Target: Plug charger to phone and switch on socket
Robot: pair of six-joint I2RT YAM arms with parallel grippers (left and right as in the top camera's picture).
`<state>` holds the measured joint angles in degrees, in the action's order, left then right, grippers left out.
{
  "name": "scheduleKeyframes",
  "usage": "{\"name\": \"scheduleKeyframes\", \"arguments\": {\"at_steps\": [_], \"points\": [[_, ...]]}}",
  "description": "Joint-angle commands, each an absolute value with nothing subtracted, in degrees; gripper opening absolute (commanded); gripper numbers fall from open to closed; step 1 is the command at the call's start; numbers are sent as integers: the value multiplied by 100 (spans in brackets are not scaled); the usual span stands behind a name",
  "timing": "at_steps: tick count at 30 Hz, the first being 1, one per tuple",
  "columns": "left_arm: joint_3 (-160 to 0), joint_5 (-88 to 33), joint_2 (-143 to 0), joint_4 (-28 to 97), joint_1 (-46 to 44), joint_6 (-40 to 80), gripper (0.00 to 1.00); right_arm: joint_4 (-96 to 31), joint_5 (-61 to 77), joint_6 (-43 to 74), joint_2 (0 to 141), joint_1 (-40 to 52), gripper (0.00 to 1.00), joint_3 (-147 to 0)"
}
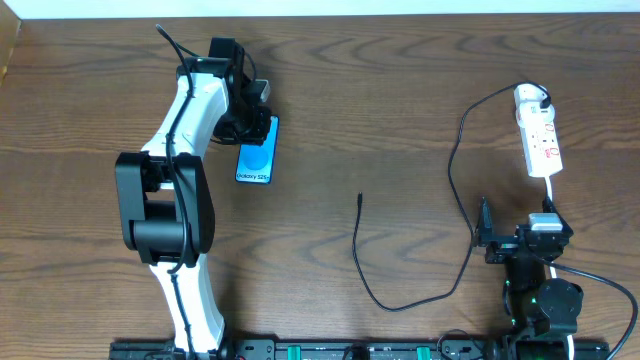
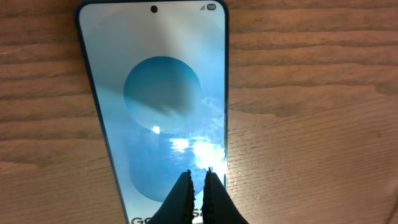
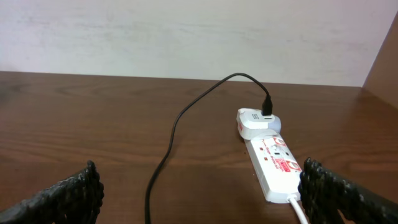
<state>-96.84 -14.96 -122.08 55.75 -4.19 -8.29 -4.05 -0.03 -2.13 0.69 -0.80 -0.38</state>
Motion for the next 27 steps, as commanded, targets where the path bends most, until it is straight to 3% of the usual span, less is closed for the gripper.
{"name": "scheduleKeyframes", "arguments": {"at_steps": [1, 5, 10, 15, 27], "points": [[-9806, -1385, -12042, 5590, -395, -790, 8, -432, -51, -263, 38, -113, 99, -32], [-9806, -1321, -12042, 5586, -395, -790, 54, -432, -51, -263, 38, -113, 99, -32], [-9806, -1227, -12042, 5586, -395, -790, 87, -432, -49, -263, 38, -113, 99, -32], [-9806, -1184, -12044, 5557, -395, -788, 94, -432, -51, -263, 38, -113, 99, -32], [-9773, -786, -12055, 5430, -395, -784, 95, -432, -51, -263, 38, -113, 99, -32]]}}
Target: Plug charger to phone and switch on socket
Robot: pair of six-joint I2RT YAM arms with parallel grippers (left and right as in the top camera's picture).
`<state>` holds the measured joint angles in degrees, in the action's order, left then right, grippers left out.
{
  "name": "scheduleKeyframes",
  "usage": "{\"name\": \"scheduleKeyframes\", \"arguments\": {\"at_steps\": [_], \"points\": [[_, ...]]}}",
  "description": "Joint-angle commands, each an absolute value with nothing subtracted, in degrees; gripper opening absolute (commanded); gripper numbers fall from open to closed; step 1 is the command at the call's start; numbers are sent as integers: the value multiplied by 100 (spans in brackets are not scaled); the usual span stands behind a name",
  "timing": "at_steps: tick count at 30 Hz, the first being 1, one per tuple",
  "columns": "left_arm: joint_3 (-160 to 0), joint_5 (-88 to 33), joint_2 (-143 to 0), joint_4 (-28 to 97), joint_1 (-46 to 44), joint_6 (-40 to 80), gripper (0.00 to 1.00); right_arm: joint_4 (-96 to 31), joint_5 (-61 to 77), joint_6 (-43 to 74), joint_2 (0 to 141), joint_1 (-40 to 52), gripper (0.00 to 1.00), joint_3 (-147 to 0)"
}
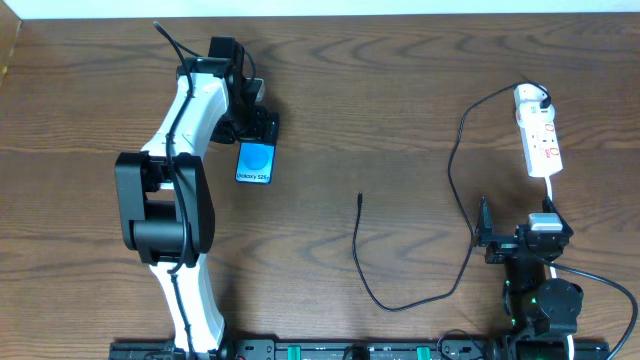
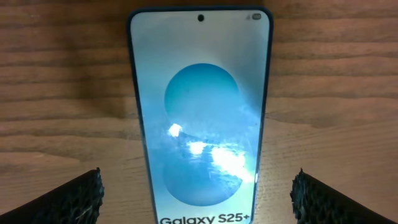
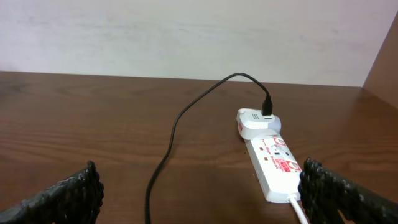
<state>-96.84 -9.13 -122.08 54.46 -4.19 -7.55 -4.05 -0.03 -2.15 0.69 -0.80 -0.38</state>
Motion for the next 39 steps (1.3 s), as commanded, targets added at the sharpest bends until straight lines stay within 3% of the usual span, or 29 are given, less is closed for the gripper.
{"name": "scheduleKeyframes", "arguments": {"at_steps": [1, 24, 30, 39], "points": [[-9767, -786, -12055, 5415, -395, -784, 95, -432, -51, -263, 38, -113, 99, -32], [-9577, -766, -12263, 5175, -523, -657, 96, -432, -49, -263, 38, -113, 99, -32], [-9577, -150, -12307, 5179, -703, -530, 96, -432, -49, -263, 38, -113, 99, -32], [-9577, -141, -12468, 5133, -770, -419, 96, -432, -49, -263, 38, -113, 99, -32]]}}
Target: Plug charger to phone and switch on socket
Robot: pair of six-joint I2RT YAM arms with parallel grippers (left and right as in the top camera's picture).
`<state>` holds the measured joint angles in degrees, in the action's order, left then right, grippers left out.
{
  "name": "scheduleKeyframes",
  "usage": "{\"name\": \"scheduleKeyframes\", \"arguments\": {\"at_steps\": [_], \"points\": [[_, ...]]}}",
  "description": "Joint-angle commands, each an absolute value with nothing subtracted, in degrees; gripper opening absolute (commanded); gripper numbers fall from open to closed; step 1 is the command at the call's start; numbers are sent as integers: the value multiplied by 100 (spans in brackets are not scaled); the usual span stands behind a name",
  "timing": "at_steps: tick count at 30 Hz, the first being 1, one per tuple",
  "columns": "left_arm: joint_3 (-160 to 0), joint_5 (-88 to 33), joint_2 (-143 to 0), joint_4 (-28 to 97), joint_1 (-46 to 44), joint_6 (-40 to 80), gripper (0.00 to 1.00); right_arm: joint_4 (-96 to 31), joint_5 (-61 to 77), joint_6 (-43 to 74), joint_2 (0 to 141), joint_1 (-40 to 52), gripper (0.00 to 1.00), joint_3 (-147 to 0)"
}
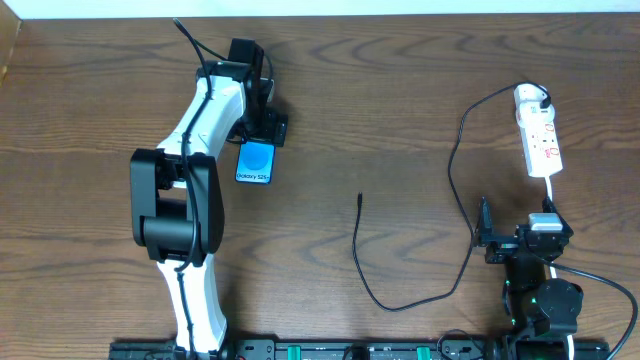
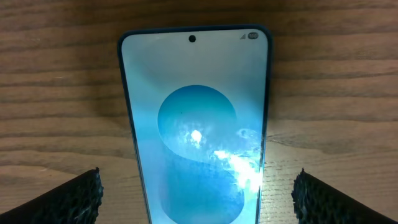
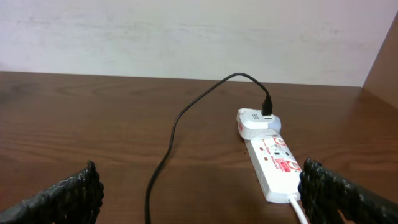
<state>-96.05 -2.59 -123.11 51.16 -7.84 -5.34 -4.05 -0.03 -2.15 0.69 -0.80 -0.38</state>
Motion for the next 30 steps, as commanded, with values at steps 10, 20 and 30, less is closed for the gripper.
{"name": "scheduleKeyframes", "arguments": {"at_steps": [10, 20, 30], "points": [[-9572, -141, -12475, 5122, -770, -115, 96, -432, -51, -263, 38, -113, 99, -32], [-9572, -141, -12551, 5124, -770, -119, 96, -432, -51, -263, 38, -113, 99, -32], [-9572, -143, -12715, 5109, -770, -119, 96, -429, -49, -263, 38, -113, 99, -32]]}}
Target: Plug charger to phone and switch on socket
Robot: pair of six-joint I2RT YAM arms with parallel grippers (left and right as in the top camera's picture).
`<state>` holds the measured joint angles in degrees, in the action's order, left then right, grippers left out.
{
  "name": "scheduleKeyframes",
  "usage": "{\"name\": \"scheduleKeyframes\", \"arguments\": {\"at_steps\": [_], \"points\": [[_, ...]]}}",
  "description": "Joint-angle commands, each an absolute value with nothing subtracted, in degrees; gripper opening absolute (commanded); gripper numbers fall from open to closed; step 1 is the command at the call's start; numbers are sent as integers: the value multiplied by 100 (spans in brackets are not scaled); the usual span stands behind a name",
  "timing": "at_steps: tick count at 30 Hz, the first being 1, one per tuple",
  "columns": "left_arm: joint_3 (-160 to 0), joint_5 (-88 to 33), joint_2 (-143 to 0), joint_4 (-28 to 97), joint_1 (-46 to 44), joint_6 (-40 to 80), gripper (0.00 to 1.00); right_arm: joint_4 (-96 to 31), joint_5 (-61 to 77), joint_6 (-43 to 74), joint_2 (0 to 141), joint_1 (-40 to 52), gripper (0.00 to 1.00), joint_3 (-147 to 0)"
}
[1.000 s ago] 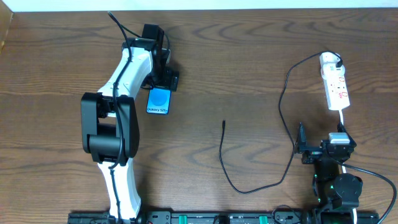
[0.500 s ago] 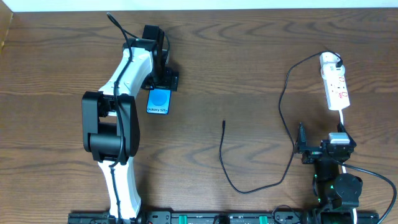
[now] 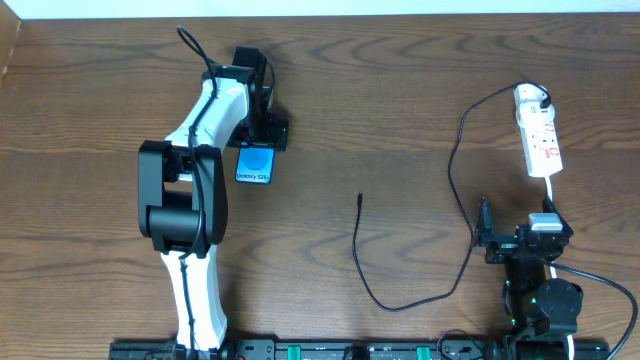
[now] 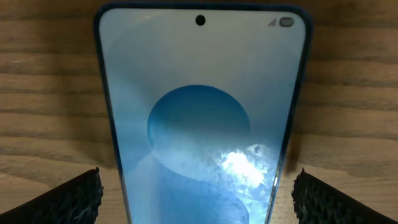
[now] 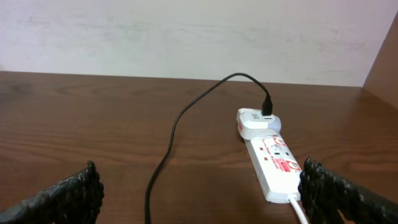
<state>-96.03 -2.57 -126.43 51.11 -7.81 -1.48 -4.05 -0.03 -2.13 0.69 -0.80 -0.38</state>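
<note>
A blue-screened phone (image 3: 255,163) lies flat on the wooden table, filling the left wrist view as the phone (image 4: 199,118). My left gripper (image 4: 198,200) is open, low over it, one finger on each side of its long edges. In the overhead view the left gripper (image 3: 262,133) covers the phone's far end. The black charger cable (image 3: 362,250) lies loose mid-table, its free plug (image 3: 360,198) pointing away. It runs to a white adapter (image 5: 256,120) in the white power strip (image 5: 277,167). My right gripper (image 5: 199,193) is open at the near right, holding nothing.
The power strip (image 3: 538,140) lies at the far right with its own white lead running toward my right arm (image 3: 535,265). The cable loops across the middle of the table. A pale wall stands behind the table in the right wrist view.
My left gripper has come lower over the phone, which now fills more of its view, the fingers straddling its sides. The phone, cable and right arm have not moved.
My left gripper was shut with its tips on the phone's screen. Then it was open above the phone. It shifted slightly toward the far end, and now sits lower with fingers either side. The right arm stayed still throughout.
</note>
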Motion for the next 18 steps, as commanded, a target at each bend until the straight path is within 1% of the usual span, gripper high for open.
{"name": "scheduleKeyframes", "arguments": {"at_steps": [1, 18], "points": [[-9572, -141, -12717, 5100, -770, -121, 96, -432, -51, -263, 38, -113, 99, -32], [-9572, -145, -13096, 5068, -770, -121, 97, -432, -51, -263, 38, -113, 99, -32]]}}
